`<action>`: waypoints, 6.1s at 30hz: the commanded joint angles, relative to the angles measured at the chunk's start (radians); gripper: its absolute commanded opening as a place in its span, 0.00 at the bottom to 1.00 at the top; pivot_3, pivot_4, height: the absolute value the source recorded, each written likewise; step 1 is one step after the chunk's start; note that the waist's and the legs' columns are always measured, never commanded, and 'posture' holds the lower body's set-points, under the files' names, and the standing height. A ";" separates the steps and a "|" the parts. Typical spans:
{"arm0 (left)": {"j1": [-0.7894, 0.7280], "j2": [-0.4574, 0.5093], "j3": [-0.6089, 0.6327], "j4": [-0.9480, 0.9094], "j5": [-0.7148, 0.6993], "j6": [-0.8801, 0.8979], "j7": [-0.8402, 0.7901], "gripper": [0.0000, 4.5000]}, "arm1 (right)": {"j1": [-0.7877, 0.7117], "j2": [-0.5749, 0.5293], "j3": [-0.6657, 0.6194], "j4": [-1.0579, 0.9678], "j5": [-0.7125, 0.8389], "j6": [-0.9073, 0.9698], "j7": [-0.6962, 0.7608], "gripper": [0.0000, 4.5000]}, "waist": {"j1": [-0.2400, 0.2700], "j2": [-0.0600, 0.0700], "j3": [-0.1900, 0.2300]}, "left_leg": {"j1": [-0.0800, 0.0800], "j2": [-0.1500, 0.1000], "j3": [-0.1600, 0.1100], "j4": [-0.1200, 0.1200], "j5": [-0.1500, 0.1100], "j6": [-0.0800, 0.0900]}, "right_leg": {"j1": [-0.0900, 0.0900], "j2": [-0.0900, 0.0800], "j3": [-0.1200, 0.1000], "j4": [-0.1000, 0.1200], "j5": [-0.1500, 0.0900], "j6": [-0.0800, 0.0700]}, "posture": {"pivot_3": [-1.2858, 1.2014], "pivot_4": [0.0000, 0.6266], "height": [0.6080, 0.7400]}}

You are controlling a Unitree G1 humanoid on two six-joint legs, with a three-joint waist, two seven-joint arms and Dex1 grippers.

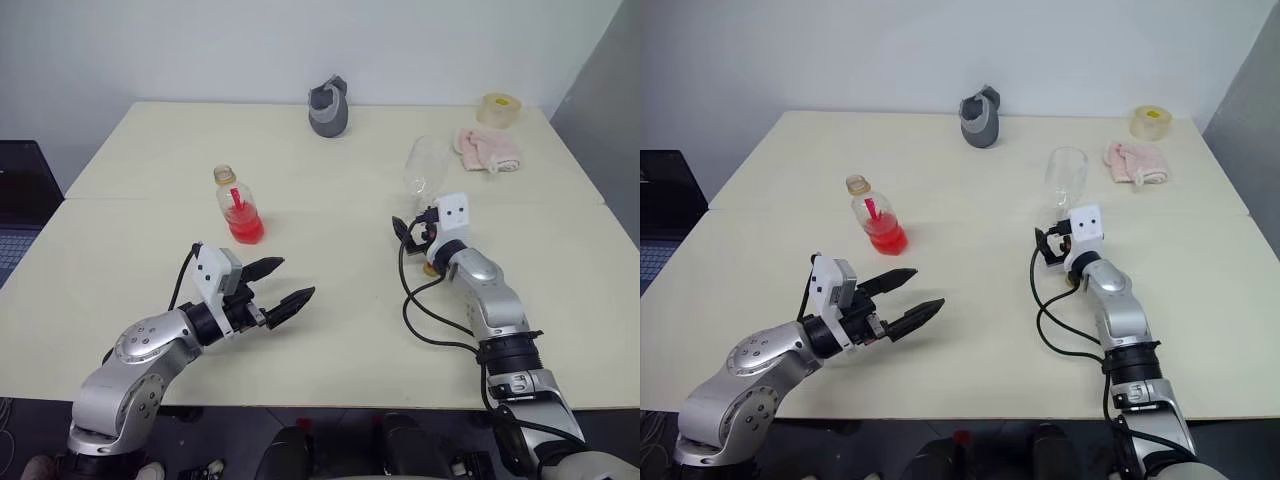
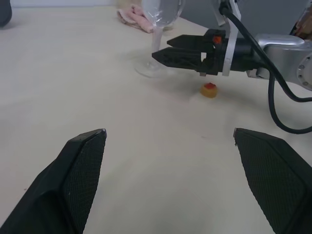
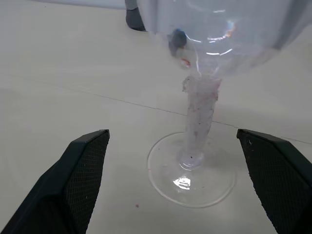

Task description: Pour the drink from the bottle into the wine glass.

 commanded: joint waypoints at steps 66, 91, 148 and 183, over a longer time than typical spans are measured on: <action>0.457 -0.090 0.209 -0.223 0.076 -0.135 0.167 1.00 | -0.159 0.183 0.169 0.321 -0.091 -0.265 0.242 0.03 | -0.015 0.000 0.000 | 0.000 0.001 -0.001 -0.001 0.000 0.001 | 0.000 -0.001 0.000 -0.001 0.001 -0.001 | 0.52 0.24 1.00; 0.358 -0.083 0.179 -0.177 0.087 -0.114 0.161 1.00 | -0.057 0.128 0.171 0.145 -0.082 -0.195 0.293 0.99 | -0.013 0.000 0.000 | 0.000 0.001 -0.001 -0.001 0.000 0.001 | 0.000 -0.001 -0.001 -0.001 0.001 -0.001 | 0.52 0.24 1.00; -0.466 -0.217 0.042 0.949 0.447 -0.678 0.254 1.00 | 0.324 -0.190 0.119 -0.788 0.380 0.260 0.458 0.99 | 0.022 -0.001 -0.001 | 0.000 -0.001 -0.005 0.001 0.000 0.000 | 0.002 -0.002 -0.004 -0.002 0.001 -0.001 | 0.52 0.24 1.00; -0.772 -0.238 0.065 1.455 0.445 -0.944 0.232 0.66 | 0.297 -0.184 0.117 -0.774 0.368 0.268 0.424 1.00 | 0.018 -0.002 -0.001 | -0.001 -0.003 -0.006 0.002 0.000 0.000 | 0.001 -0.001 -0.004 -0.001 0.001 -0.001 | 0.52 0.24 1.00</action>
